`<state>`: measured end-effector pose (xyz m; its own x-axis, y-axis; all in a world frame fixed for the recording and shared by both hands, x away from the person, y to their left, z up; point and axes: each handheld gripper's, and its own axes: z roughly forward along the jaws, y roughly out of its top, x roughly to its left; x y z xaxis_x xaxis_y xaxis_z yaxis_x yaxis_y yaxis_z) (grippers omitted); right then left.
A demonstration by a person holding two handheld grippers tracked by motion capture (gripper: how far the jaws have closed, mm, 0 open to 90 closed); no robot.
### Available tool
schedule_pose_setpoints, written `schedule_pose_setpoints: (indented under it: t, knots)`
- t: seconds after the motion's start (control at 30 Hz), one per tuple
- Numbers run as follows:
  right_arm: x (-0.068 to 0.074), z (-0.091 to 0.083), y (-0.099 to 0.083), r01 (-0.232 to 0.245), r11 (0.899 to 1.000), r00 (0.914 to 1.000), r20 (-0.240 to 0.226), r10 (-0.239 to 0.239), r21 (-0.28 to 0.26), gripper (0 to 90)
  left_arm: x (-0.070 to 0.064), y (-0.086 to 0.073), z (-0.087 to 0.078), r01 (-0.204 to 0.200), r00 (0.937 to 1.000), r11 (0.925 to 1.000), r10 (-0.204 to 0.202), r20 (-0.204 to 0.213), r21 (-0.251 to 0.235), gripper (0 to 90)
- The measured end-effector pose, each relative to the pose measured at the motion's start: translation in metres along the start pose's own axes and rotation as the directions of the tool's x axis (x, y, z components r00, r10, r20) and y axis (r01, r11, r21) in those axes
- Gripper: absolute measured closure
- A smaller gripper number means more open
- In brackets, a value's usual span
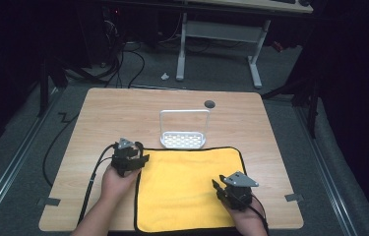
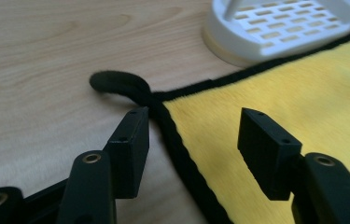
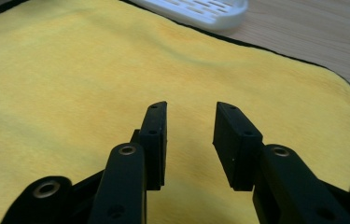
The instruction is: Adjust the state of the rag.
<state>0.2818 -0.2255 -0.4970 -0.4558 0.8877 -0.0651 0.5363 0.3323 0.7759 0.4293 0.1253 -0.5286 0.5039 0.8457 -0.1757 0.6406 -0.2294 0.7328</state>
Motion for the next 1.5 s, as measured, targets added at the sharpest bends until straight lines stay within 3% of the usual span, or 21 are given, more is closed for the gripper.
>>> schedule_pose_setpoints:
  t: [0.1,0.23,0.27,0.33,0.6,0.67,0.7,0.73,0.8,0.97,1.2,1.4,1.5]
  knots:
    - [0.011,0.004,0.004,0.025,1.000,0.9993,-0.027,-0.025,0.004,63.0,0.003,0.005,0.007,0.027,0.9996,0.9996,-0.027,-0.005,-0.003,40.7]
    - [0.025,0.010,0.008,0.052,0.999,0.9973,-0.053,-0.052,0.007,61.2,-0.004,0.005,0.010,-0.033,0.9987,0.9994,0.033,-0.040,0.009,41.6]
    - [0.027,0.010,0.009,0.059,0.998,0.9964,-0.061,-0.059,0.005,60.9,-0.008,0.004,0.010,-0.066,0.9957,0.9978,0.067,-0.064,0.012,42.8]
    - [0.036,0.013,0.013,0.085,0.996,0.9942,-0.066,-0.085,0.001,60.6,-0.014,0.003,0.011,-0.109,0.9889,0.9939,0.110,-0.099,0.013,50.1]
    - [0.071,0.023,0.024,0.130,0.991,0.9815,-0.140,-0.131,-0.016,58.9,-0.021,-0.002,0.010,-0.157,0.9862,0.9875,0.156,-0.055,-0.012,80.3]
    - [0.085,0.027,0.026,0.145,0.989,0.9751,-0.169,-0.144,-0.011,58.1,-0.014,-0.002,0.009,-0.105,0.9945,0.9944,0.104,-0.007,-0.018,82.1]
    - [0.090,0.029,0.027,0.148,0.989,0.9721,-0.182,-0.148,-0.011,57.5,-0.009,-0.002,0.008,-0.057,0.9980,0.9982,0.057,0.026,-0.019,82.4]
    - [0.104,0.033,0.030,0.162,0.987,0.9609,-0.226,-0.160,-0.010,57.0,-0.005,-0.002,0.008,-0.020,0.9986,0.9996,0.021,0.048,-0.020,82.6]
    - [0.112,0.035,0.031,0.165,0.986,0.9565,-0.242,-0.162,-0.011,56.9,-0.002,-0.003,0.008,0.008,0.9978,0.9998,-0.007,0.067,-0.018,82.6]
    - [0.149,0.048,0.036,0.204,0.979,0.9284,-0.316,-0.196,-0.008,55.8,0.000,-0.003,0.007,0.015,0.9972,0.9997,-0.014,0.073,-0.019,82.6]
    - [0.184,0.067,0.037,0.243,0.970,0.9007,-0.374,-0.221,0.013,54.9,0.001,-0.004,0.007,0.031,0.9963,0.9993,-0.029,0.081,-0.020,82.5]
    - [0.196,0.074,0.037,0.269,0.963,0.8943,-0.379,-0.239,0.029,52.2,0.001,-0.004,0.007,0.039,0.9955,0.9991,-0.038,0.086,-0.018,82.3]
    - [0.196,0.077,0.038,0.258,0.965,0.8968,-0.381,-0.225,0.038,51.0,0.001,-0.004,0.007,0.039,0.9956,0.9991,-0.037,0.086,-0.018,82.3]
